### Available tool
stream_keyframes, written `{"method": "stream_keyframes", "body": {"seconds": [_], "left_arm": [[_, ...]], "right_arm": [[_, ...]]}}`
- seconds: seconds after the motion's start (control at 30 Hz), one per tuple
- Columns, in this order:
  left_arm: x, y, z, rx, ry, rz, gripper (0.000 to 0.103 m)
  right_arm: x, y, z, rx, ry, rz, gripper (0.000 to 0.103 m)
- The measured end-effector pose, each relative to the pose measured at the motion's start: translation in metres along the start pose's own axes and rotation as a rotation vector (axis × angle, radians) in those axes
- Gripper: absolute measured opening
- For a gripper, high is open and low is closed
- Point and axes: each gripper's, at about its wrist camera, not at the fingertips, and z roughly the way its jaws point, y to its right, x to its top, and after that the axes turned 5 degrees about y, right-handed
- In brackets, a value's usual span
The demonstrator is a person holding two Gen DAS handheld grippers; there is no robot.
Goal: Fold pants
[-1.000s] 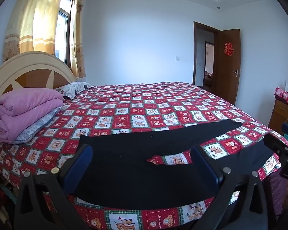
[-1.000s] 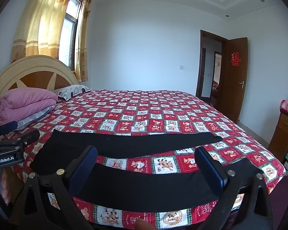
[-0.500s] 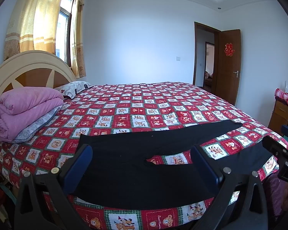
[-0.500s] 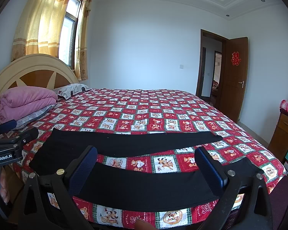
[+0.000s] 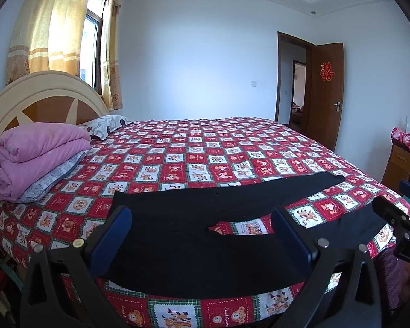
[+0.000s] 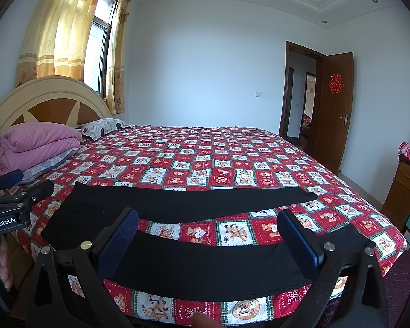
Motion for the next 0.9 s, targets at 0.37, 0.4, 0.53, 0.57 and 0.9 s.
{"method": "stream_keyframes", "body": {"seconds": [0.37, 0.4, 0.53, 0.57, 0.9], "left_arm": [[-0.0022, 0.0018, 0.0002, 0.001, 0.0, -0.002, 0.103], [-0.0022, 0.0017, 0.0003, 0.001, 0.0, -0.002, 0.103], [-0.0023, 0.0015, 0.0003, 0.0, -0.001, -0.003, 0.103], [-0.0024, 0.0014, 0.0003, 0.0, -0.001, -0.003, 0.103], [-0.0029, 0.0008, 0.0005, 0.0, -0.002, -0.005, 0.103]], "right_arm": [[-0.003, -0.0003, 0.0006, 0.001, -0.003, -0.003, 0.102], [-0.0032, -0.0004, 0.0007, 0.002, -0.003, -0.003, 0.102], [-0.0069, -0.0019, 0.002, 0.003, -0.008, -0.008, 0.102], [-0.0074, -0.0022, 0.0015, 0.004, -0.008, -0.009, 0.102], [-0.0069, -0.0029, 0.0023, 0.004, -0.01, -0.01, 0.102]]}}
